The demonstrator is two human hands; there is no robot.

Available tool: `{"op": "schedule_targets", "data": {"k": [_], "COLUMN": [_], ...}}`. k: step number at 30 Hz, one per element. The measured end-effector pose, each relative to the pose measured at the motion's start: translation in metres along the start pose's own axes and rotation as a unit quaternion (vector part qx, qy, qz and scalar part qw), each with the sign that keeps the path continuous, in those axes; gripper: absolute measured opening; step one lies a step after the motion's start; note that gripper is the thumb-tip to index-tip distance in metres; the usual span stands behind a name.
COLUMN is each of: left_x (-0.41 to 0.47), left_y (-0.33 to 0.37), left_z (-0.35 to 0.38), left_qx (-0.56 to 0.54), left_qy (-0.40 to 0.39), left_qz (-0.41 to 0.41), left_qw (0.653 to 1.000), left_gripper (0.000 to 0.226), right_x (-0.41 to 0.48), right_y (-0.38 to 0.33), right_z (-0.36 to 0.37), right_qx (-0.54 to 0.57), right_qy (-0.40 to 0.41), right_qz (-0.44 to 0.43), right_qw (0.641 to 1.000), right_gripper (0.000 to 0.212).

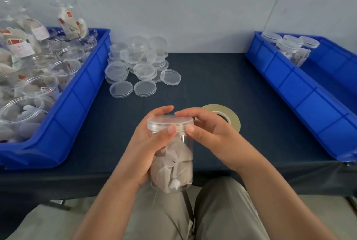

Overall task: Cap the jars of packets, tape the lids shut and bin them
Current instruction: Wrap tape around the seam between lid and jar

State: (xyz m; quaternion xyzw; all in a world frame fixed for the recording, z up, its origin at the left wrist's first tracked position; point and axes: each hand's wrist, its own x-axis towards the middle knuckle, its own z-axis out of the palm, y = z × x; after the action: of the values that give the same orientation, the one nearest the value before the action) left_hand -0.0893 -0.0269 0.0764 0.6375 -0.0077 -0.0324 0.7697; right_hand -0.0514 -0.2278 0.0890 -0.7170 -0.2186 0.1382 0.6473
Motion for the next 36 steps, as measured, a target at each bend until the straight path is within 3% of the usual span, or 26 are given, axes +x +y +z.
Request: {"op": "schedule_targets", "data": {"k": [5,11,16,22,24,27,30,33,36], "left_x": [-0.001,-0.005,0.000,0.004,0.001,-0.002,-0.002,0.004,0.015], "left_y": [-0.002,-0.006,-0.003,-0.007,-0.008,-0.006,-0.003,0.000,0.002], "left_z": [0.000,-0.002,0.002,0.004,0.006,0.012,0.022,0.026,0.017], "left_qx": [-0.010,-0.072,-0.033,0.036,0.105,0.185,0.174,0.135,0.069], "left_qy": [-0.030,-0.052,-0.053,-0.048,-0.031,-0.031,-0.050,-0.030,0.004], "left_qz": [-0.006,-0.027,-0.004,-0.007,0.016,0.076,0.107,0.146,0.127], "left_qw": [0.999,0.996,0.998,0.998,0.994,0.979,0.978,0.980,0.990], "left_gripper": [0.094,0.100,0.092,0.082,0.083,0.094,0.095,0.088,0.090], "right_x": [-0.006,-0.009,-0.009,-0.014,-0.017,-0.023,-0.025,-0.025,-0.016], "right_y": [0.016,0.025,0.025,0.020,0.010,-0.009,-0.029,-0.044,-0.062], "right_z": [0.004,0.002,0.006,-0.001,-0.006,-0.012,-0.017,-0.033,-0.071], "right_qx": [0.109,0.100,0.104,0.115,0.079,-0.089,-0.241,-0.254,-0.196], "right_qy": [-0.029,-0.012,0.007,0.003,-0.001,-0.023,-0.003,0.041,0.153], "right_qz": [0.007,0.027,0.017,0.025,0.035,0.030,-0.011,-0.041,-0.033], "right_qw": [0.994,0.995,0.994,0.993,0.996,0.995,0.970,0.965,0.968], "right_gripper": [0.043,0.041,0.058,0.050,0.061,0.085,0.091,0.091,0.100]}}
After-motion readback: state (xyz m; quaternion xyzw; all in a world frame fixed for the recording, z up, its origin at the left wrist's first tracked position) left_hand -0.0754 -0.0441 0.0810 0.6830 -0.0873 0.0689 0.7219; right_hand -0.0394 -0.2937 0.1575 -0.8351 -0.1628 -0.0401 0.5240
